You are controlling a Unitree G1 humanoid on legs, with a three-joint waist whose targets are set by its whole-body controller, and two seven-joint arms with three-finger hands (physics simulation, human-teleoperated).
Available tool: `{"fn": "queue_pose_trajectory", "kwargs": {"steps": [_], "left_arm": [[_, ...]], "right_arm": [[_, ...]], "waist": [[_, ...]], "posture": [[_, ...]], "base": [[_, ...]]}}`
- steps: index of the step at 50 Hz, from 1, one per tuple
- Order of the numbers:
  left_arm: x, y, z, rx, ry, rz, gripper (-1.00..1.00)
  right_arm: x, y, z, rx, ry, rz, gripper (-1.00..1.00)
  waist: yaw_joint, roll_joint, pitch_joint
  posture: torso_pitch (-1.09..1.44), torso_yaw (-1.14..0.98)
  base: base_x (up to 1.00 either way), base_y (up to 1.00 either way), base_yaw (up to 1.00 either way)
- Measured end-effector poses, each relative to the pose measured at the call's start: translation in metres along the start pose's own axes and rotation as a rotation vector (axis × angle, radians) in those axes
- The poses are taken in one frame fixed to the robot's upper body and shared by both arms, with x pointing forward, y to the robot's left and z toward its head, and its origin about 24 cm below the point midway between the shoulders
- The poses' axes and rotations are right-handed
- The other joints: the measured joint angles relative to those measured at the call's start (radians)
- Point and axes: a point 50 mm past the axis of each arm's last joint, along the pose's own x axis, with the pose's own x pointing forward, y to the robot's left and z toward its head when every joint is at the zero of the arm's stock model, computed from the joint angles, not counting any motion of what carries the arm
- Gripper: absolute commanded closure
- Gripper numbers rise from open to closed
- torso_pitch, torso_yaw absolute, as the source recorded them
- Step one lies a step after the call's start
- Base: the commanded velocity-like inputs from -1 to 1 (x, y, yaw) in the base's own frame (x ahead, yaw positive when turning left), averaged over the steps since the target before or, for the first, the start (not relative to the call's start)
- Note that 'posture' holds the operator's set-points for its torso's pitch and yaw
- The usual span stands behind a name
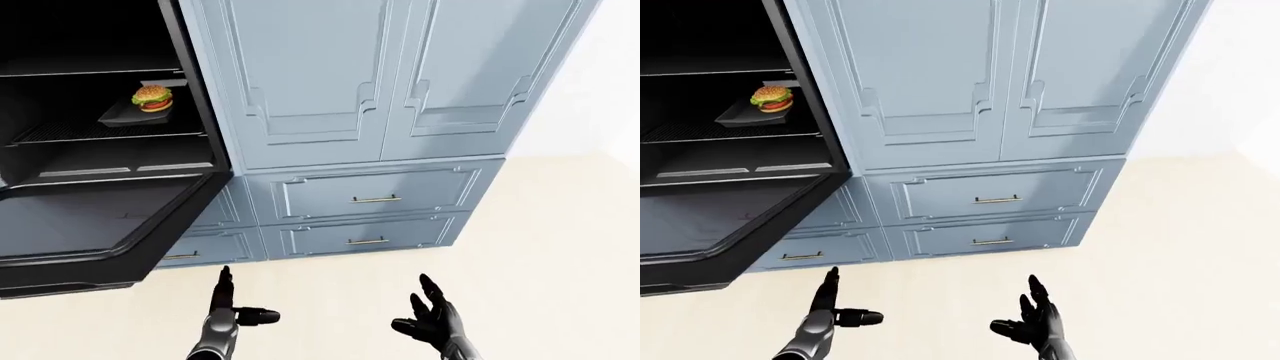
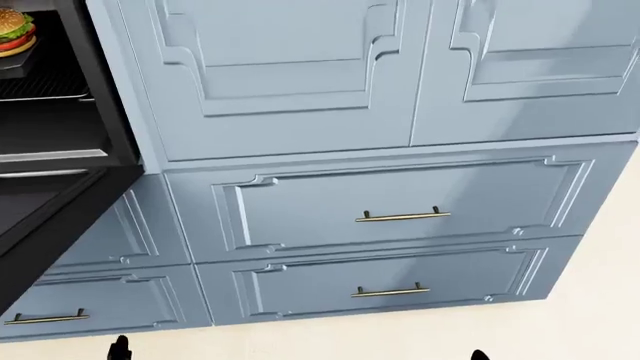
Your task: Close the oven door.
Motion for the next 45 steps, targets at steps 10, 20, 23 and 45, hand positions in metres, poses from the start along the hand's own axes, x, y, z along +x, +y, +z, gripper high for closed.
{"fn": "queue_pose_trajectory", "kwargs": {"steps": [10,20,23,45], "left_arm": [[-0.002,-0.013,0.002,0.003,-0.012,-0.045,-1.0],[0.0,-0.005,0.007,0.0,-0.03,-0.017,-1.0],[0.001,0.001,0.003,-0.001,-0.017,0.0,-1.0],[0.0,-0.006,0.006,0.0,-0.024,-0.023,-1.0]], "right_arm": [[-0.001,-0.01,0.006,-0.001,-0.03,-0.037,-1.0],[0.001,-0.004,0.007,-0.003,-0.025,-0.017,-1.0],[0.003,0.004,0.003,-0.001,-0.008,0.008,-1.0],[0.0,-0.007,0.006,-0.003,-0.028,-0.023,-1.0]], "waist": [[-0.024,-0.082,-0.001],[-0.024,0.06,-0.009],[-0.009,0.047,-0.002],[-0.023,0.001,-0.002]], "posture": [[0.0,0.0],[0.0,0.0],[0.0,0.0],[0.0,0.0]], "base": [[0.2,0.0,0.0],[0.2,0.0,0.0],[0.2,0.0,0.0],[0.2,0.0,0.0]]}}
